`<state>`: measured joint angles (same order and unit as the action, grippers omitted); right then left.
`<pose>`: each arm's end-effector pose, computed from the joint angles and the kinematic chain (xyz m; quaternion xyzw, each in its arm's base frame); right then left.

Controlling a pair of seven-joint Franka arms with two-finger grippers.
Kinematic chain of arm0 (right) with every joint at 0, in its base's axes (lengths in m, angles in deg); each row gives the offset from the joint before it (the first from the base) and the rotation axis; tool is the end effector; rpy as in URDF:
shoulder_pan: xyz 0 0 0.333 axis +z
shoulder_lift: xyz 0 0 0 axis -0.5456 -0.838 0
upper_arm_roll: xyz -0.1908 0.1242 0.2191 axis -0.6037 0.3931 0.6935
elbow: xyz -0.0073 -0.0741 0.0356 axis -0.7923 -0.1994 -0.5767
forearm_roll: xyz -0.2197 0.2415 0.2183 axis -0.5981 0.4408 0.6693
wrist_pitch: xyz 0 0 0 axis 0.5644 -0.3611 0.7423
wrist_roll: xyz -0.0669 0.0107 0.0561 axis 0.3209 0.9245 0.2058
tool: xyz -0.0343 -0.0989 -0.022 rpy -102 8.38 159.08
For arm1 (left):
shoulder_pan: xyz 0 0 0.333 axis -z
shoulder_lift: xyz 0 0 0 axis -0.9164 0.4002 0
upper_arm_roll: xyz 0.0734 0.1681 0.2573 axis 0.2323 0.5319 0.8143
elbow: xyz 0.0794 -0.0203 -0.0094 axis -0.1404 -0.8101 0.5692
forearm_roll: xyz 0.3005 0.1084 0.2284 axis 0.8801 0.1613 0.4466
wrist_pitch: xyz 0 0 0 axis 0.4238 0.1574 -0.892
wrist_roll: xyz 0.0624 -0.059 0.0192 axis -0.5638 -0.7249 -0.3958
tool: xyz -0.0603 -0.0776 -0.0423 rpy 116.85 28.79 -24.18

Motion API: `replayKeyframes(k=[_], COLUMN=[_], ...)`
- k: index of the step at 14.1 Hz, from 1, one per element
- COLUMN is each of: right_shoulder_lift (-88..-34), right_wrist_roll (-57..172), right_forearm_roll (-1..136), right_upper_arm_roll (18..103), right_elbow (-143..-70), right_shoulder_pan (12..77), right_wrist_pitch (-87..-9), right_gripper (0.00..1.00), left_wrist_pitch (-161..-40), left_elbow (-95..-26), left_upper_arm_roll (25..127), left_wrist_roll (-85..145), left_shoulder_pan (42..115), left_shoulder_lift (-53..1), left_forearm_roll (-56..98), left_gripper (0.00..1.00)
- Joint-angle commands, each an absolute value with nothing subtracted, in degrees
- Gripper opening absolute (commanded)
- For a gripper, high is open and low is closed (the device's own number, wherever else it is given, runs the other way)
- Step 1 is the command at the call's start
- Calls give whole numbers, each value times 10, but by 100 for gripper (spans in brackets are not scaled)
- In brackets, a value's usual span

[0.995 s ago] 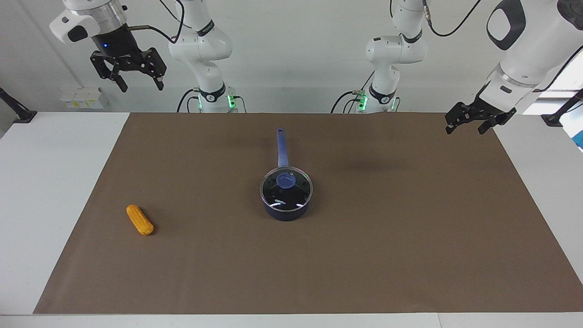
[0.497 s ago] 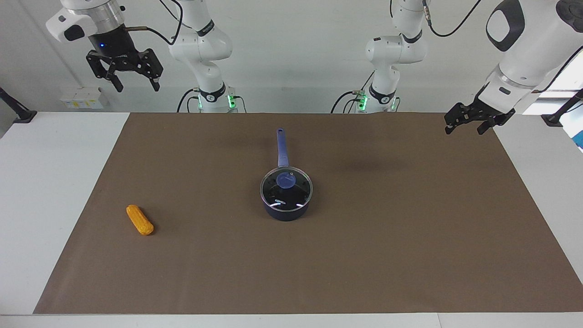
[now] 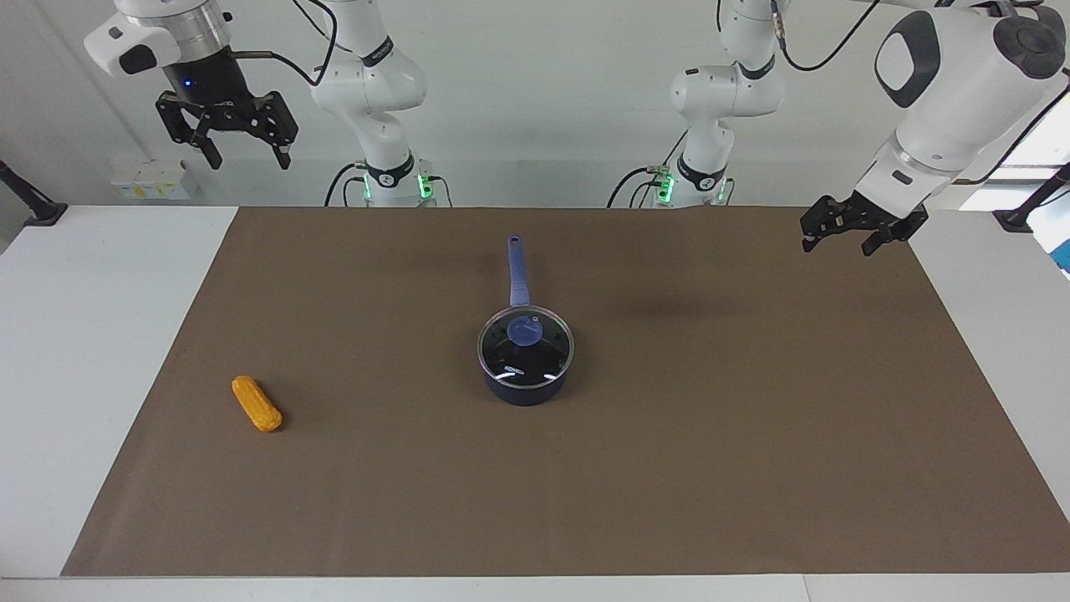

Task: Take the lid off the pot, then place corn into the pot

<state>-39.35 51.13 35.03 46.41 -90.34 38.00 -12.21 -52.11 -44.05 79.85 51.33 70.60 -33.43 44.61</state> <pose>0.4995 -0.0238 0.6952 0.9999 -0.0012 0.0081 0.0065 0.5604 -0.0327 0.5781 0.9958 -0.0778 -0.0462 0.0128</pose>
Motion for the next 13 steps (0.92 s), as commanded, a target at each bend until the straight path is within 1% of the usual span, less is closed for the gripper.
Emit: replayKeyframes(k=[1, 6, 9, 12, 13], right_shoulder_lift=[-391, -390, -383, -377, -381], right_wrist_roll=[511, 524, 534, 537, 537], right_forearm_roll=[351, 355, 354, 354, 353], right_upper_arm_roll=[465, 466, 469, 468, 469], right_elbow=[-907, -908, -925, -970, -989], right_shoulder_pan=[379, 380, 381, 379, 378], right_wrist_pitch=[-126, -118, -130, -172, -198], right_gripper=[100, 100, 100, 100, 100], left_wrist_pitch=[-552, -573, -600, -629, -634], left_elbow=[-475, -506, -512, -512, -512], left_upper_arm_roll=[803, 802, 802, 803, 802], left_wrist_roll=[536, 537, 517, 484, 483], left_shoulder_pan=[733, 784, 812, 851, 862], left_shoulder_lift=[-345, -359, -364, -357, -353], left_forearm_roll=[456, 456, 449, 448, 448], left_gripper=[100, 100, 100, 100, 100])
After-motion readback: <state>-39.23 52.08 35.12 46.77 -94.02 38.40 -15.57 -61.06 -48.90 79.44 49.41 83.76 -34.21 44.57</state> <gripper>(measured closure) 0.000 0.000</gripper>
